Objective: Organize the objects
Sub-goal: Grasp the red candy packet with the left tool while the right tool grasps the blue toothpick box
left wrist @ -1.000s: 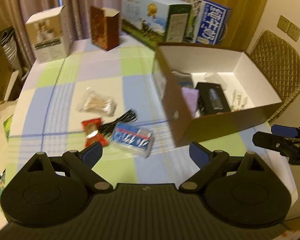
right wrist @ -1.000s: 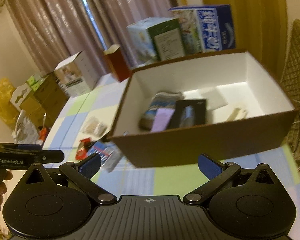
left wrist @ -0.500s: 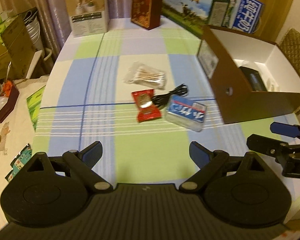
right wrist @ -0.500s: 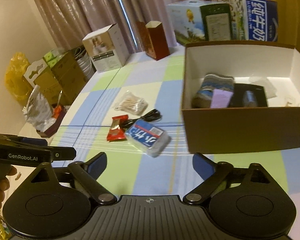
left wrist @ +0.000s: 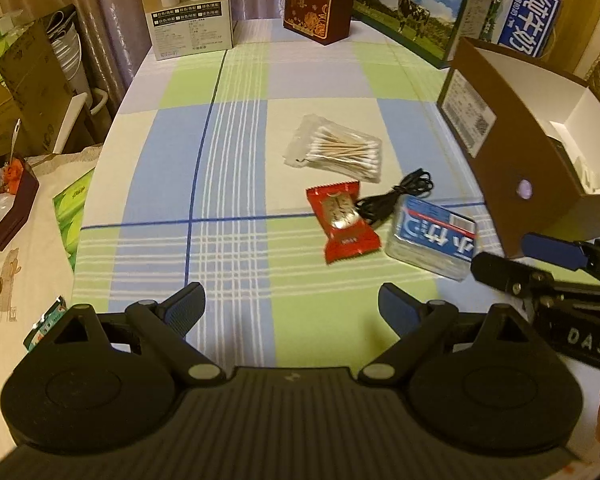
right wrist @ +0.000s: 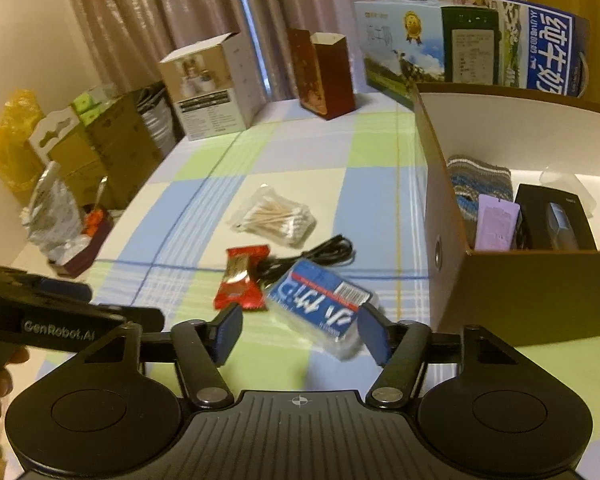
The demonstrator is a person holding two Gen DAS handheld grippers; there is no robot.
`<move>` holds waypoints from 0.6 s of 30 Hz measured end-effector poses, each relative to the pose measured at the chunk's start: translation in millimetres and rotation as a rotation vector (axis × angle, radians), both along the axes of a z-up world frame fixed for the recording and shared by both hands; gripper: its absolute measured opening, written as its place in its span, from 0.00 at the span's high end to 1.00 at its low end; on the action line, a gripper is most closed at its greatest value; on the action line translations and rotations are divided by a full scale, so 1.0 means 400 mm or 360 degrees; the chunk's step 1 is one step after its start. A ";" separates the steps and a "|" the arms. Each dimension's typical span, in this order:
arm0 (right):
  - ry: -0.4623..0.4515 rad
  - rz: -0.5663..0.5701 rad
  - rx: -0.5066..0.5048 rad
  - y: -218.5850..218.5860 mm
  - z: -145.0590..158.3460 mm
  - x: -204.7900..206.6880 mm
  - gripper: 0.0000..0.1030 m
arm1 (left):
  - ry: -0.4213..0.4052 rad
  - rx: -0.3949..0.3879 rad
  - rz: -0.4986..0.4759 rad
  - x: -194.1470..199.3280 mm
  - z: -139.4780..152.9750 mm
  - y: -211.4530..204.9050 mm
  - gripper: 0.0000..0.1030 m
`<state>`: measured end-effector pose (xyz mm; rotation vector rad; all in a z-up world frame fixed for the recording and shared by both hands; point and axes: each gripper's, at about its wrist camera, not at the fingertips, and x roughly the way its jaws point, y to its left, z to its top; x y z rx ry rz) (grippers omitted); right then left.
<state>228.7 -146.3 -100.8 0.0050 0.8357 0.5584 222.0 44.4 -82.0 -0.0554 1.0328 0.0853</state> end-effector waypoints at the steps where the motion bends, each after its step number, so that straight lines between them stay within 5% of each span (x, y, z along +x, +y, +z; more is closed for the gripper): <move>1: -0.0003 -0.0026 -0.0006 0.006 -0.006 0.011 0.46 | 0.0004 0.0000 -0.0002 0.010 -0.007 0.004 0.11; 8: -0.0006 -0.0170 -0.0091 0.043 -0.053 0.073 0.65 | 0.0009 -0.0037 -0.0048 0.089 -0.057 0.013 0.12; 18: 0.0035 -0.0279 -0.0135 0.071 -0.102 0.142 0.66 | 0.0030 -0.0079 -0.0132 0.192 -0.117 -0.011 0.17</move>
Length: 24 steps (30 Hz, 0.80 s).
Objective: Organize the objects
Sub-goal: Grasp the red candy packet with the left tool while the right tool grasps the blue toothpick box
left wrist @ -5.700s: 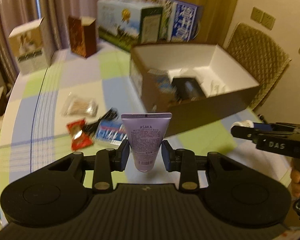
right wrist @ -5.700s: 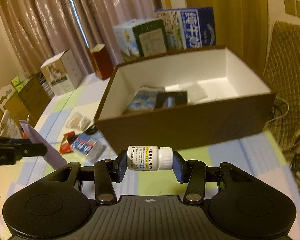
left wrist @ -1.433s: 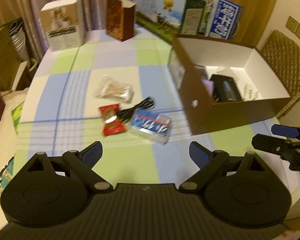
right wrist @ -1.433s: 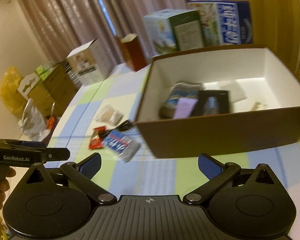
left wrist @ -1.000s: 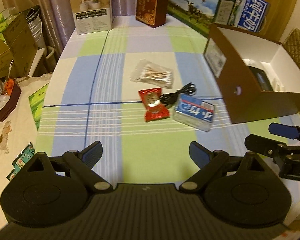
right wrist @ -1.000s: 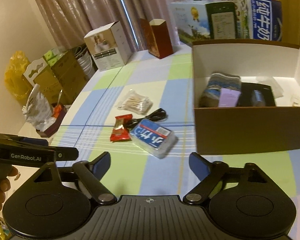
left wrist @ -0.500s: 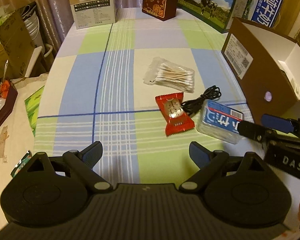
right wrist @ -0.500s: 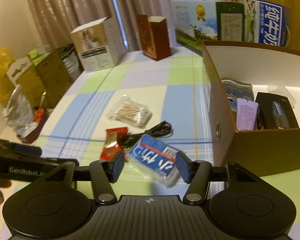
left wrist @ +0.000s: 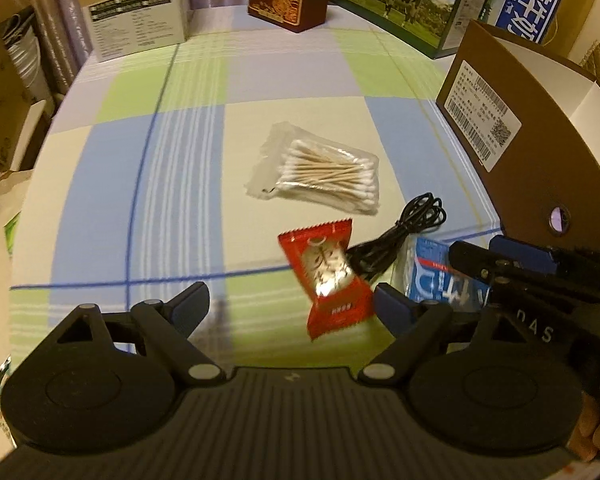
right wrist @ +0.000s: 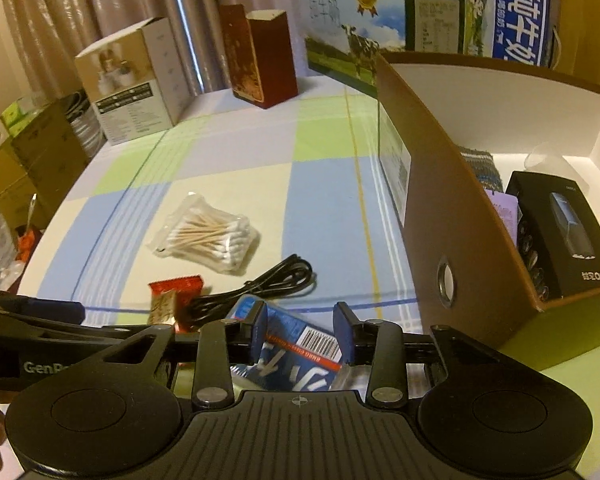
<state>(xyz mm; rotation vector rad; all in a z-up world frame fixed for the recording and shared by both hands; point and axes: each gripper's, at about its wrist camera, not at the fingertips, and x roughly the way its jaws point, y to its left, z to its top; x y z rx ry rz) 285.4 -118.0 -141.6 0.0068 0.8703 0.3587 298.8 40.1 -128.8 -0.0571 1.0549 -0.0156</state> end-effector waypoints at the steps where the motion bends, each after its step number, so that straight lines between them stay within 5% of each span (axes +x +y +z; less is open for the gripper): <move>1: 0.0008 -0.0008 -0.0001 0.000 -0.004 0.006 0.66 | 0.0003 -0.0009 -0.0004 0.010 -0.007 -0.002 0.19; 6: 0.0039 -0.0024 0.0013 -0.003 -0.010 0.023 0.66 | 0.0030 -0.0003 -0.0063 0.036 -0.038 -0.006 0.33; 8: 0.0062 -0.0007 0.0029 -0.004 -0.009 0.027 0.66 | 0.0042 -0.0010 -0.0080 0.033 -0.049 0.004 0.66; 10: 0.0069 0.0036 0.0048 -0.006 -0.006 0.024 0.65 | 0.0026 -0.0011 -0.0098 0.026 -0.052 0.017 0.68; 14: 0.0098 0.0191 0.0071 -0.004 -0.002 0.019 0.28 | 0.0031 -0.0007 -0.0097 0.008 -0.047 0.061 0.71; 24: 0.0161 0.0521 -0.0109 0.043 -0.015 -0.037 0.23 | 0.0120 -0.0003 0.0017 -0.081 -0.032 0.156 0.71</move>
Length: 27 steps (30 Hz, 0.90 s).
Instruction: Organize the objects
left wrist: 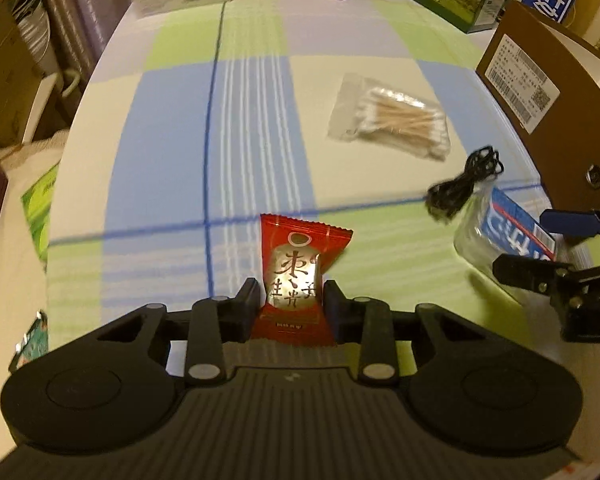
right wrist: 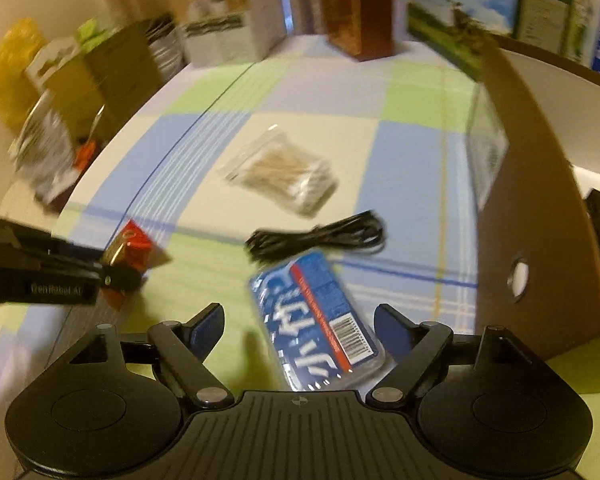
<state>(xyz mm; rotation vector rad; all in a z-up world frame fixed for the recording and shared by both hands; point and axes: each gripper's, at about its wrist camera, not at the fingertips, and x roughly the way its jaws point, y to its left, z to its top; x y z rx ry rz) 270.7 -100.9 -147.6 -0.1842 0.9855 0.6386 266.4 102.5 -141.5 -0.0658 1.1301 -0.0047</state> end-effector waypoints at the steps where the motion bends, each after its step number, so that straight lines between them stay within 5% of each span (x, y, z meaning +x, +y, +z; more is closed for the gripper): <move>1: -0.0014 0.0016 -0.0017 0.006 -0.002 -0.010 0.23 | 0.0006 -0.0012 0.0006 -0.009 0.001 0.002 0.71; 3: -0.0041 0.0020 -0.0048 0.016 -0.010 -0.014 0.23 | 0.0010 -0.0025 0.0025 -0.024 0.003 0.005 0.71; 7: -0.0075 -0.0010 -0.0061 0.031 -0.026 -0.008 0.27 | 0.0016 -0.0046 0.0054 -0.016 0.000 0.004 0.46; 9: -0.0107 -0.0014 -0.0089 0.037 -0.030 -0.007 0.34 | 0.0009 -0.0019 0.0048 -0.007 -0.002 -0.003 0.45; 13: -0.0128 -0.0016 -0.0107 0.029 -0.034 -0.010 0.41 | 0.0001 0.0022 0.0038 0.009 -0.006 -0.012 0.48; 21: -0.0094 0.0015 -0.0100 0.008 -0.028 -0.053 0.47 | 0.0006 0.0079 0.0002 -0.003 -0.002 -0.033 0.73; 27: -0.0050 0.0010 -0.0079 -0.021 -0.022 -0.099 0.47 | 0.0023 0.0054 -0.0020 -0.039 0.001 -0.053 0.74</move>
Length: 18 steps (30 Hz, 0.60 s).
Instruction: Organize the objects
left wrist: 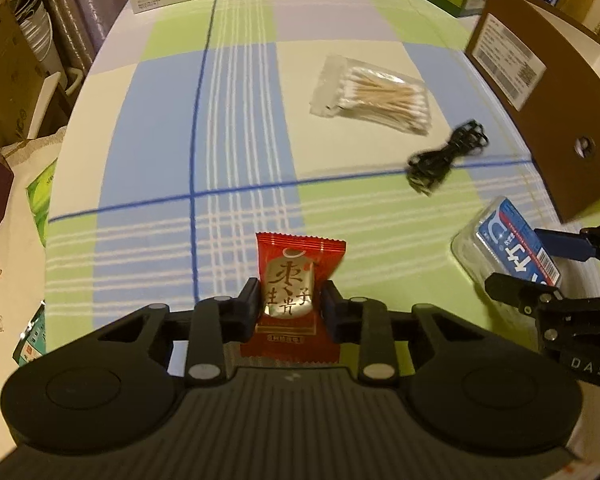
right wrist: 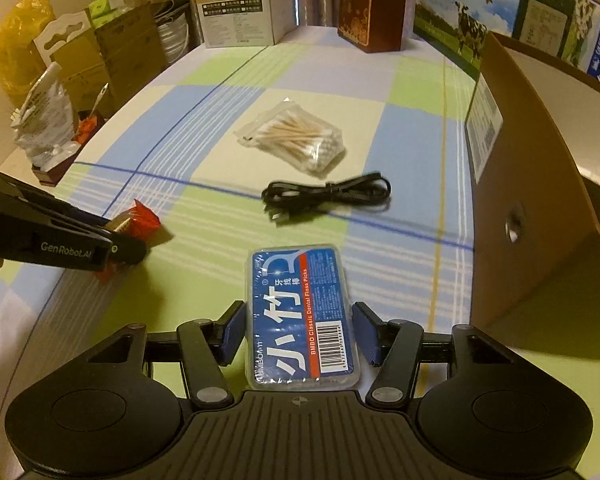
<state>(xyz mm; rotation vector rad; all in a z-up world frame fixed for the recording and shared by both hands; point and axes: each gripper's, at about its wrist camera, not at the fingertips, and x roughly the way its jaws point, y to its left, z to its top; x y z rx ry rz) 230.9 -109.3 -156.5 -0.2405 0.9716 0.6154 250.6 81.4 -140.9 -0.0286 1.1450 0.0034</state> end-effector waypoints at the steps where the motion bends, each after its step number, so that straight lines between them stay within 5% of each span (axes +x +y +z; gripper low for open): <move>1: 0.0011 -0.0005 0.0005 -0.008 0.001 -0.007 0.47 | 0.0004 -0.0005 -0.0009 -0.009 0.001 -0.006 0.74; 18: 0.0133 -0.0111 0.0098 -0.160 0.047 -0.105 0.48 | 0.0012 -0.0152 -0.0147 -0.147 0.046 -0.171 0.76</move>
